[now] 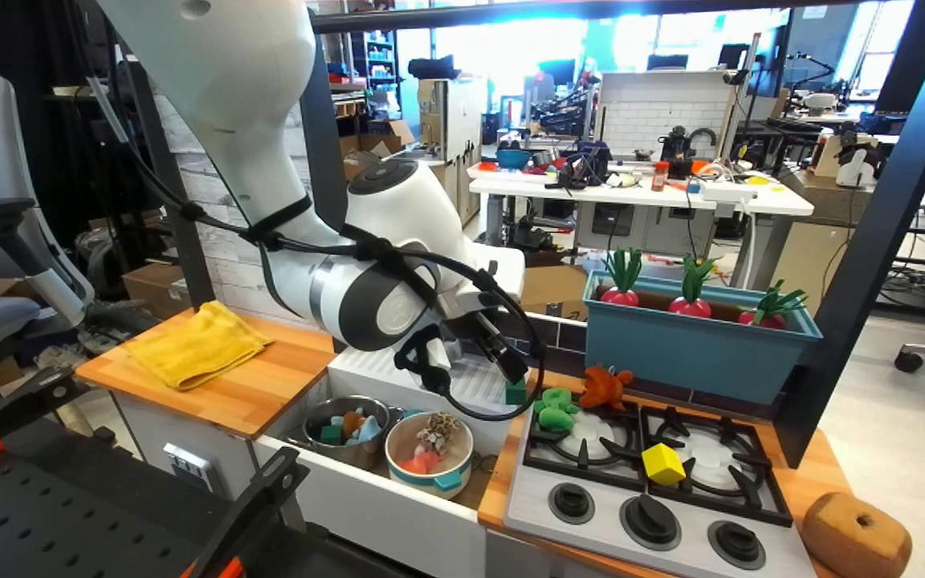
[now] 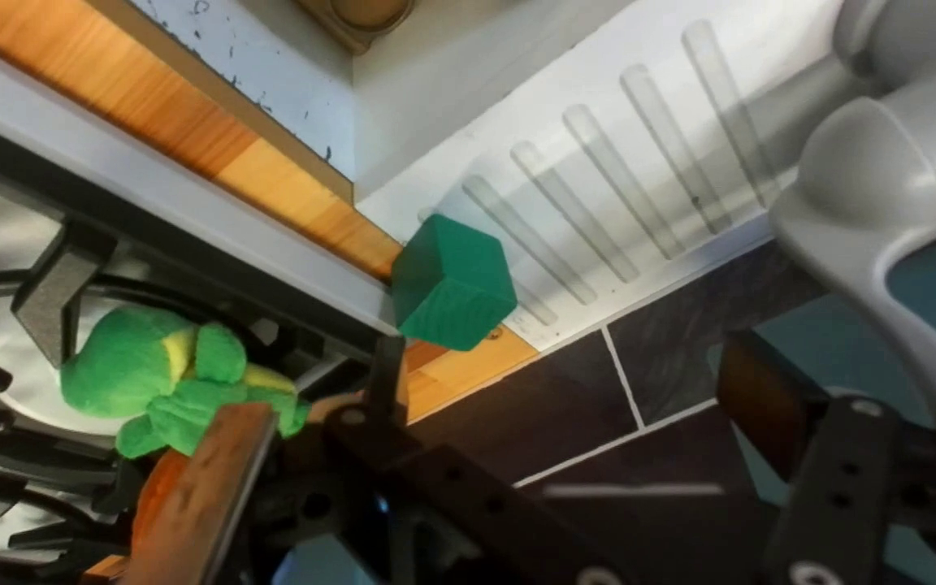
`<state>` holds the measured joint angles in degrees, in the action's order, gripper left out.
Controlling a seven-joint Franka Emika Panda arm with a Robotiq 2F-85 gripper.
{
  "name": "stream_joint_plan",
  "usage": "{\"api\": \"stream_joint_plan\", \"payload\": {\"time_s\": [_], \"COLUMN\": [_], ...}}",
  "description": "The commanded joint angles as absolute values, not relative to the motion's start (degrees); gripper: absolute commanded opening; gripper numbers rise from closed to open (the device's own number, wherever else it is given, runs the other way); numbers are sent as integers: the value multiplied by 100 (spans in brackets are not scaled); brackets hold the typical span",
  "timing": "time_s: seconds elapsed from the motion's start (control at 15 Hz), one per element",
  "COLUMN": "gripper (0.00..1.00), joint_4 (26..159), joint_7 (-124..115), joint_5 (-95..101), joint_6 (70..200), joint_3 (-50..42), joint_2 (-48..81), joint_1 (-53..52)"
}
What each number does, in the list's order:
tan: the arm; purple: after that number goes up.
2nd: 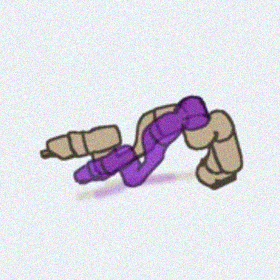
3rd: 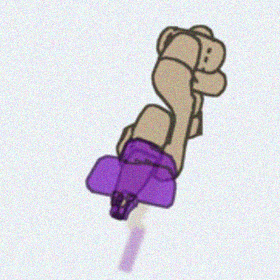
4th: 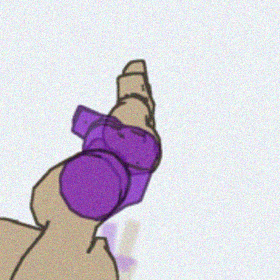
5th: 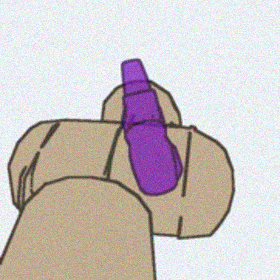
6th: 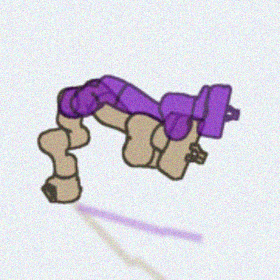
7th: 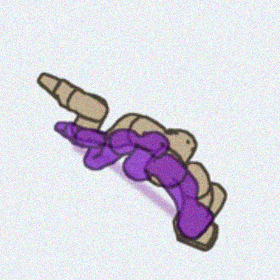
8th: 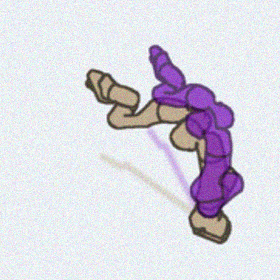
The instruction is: Pick up the plush toys from the counter and stove and put them in the pots, then wipe the counter with the towel
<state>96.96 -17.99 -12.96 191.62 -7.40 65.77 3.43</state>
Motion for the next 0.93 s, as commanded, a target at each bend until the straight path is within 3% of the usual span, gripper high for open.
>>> {"api": "stream_joint_plan", "payload": {"time_s": [0.0,0.47,0.87], "gripper": [100,100,100], "joint_4": [9737,10425,10817], "joint_7": [-1546,-1285,-1290], "joint_5": [-1169,-557,-842], "joint_6": [19501,19621,19303], "joint_3": [260,1738,874], "joint_2": [6438,6030,5548], "joint_1": [1267,2800,2277]}}
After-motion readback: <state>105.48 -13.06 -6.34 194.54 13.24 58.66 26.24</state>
